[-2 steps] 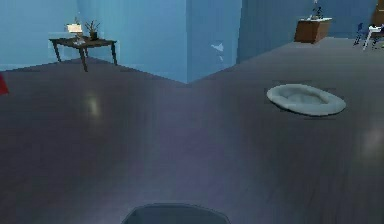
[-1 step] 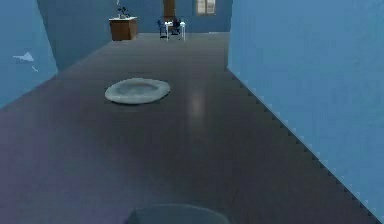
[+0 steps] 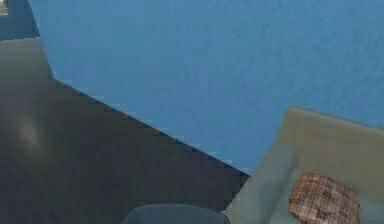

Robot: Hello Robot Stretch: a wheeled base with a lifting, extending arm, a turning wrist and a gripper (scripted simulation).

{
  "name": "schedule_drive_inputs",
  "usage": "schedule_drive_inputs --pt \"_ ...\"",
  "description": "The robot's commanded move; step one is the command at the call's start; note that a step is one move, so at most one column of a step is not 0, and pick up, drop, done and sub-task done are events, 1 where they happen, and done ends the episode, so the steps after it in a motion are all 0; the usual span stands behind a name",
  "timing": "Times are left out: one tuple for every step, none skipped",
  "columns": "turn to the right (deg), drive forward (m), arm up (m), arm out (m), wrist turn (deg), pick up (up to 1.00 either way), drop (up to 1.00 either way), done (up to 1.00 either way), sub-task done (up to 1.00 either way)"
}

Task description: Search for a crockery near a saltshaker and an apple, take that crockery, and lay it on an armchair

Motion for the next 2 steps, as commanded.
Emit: schedule_drive_inputs --pt "45.0 0.00 0.00 0.00 0.0 0.00 0.00 0.00 0.00" --pt "33.0 0.00 0.00 0.00 0.0 0.00 0.00 0.00 0.00"
